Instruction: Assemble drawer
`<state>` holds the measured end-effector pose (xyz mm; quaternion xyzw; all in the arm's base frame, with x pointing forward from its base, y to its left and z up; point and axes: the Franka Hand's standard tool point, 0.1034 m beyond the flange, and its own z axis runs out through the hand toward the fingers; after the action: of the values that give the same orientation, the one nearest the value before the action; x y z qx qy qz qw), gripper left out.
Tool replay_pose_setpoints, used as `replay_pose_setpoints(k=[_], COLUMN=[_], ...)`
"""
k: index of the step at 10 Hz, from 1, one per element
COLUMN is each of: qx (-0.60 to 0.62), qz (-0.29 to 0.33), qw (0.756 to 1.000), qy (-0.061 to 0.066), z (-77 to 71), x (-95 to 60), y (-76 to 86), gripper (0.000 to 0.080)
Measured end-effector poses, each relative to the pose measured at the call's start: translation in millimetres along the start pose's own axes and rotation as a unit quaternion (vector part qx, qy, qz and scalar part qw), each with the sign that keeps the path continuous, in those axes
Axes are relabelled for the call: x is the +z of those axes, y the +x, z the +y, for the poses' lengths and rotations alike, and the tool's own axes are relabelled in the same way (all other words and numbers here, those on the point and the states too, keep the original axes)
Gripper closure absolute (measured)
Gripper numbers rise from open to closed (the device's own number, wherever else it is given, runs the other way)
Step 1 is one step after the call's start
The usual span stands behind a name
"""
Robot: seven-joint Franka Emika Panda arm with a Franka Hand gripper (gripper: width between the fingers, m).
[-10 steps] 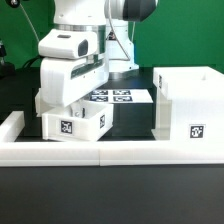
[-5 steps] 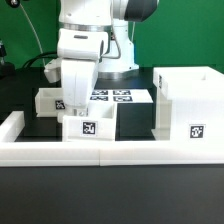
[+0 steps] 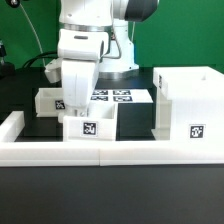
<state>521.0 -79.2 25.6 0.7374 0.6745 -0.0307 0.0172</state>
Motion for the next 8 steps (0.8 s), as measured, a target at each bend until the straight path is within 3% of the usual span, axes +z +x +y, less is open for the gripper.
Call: replay_pose_setpoints(k=[3,4,5,6,7,8], qx=[0.003,0.006,0.006,0.006,0.006,0.004], qz=[0.007,0.007,0.007,0.008,0.009,0.010], qw=[1.000,1.000,1.000,1.000,1.000,1.000], qy=[0.001,-0.008,-0.007,-0.013,-0.024,-0.025], z=[-0.2,0.7,0.0,1.3,1.8,1.4], x=[2.1,2.5,2.9,2.7,3.3,3.3], y=[21.8,19.7,19.3,19.5,20.4,24.4], gripper=[0.0757,0.0757,0.0757,0.0757,0.0757,0.0757])
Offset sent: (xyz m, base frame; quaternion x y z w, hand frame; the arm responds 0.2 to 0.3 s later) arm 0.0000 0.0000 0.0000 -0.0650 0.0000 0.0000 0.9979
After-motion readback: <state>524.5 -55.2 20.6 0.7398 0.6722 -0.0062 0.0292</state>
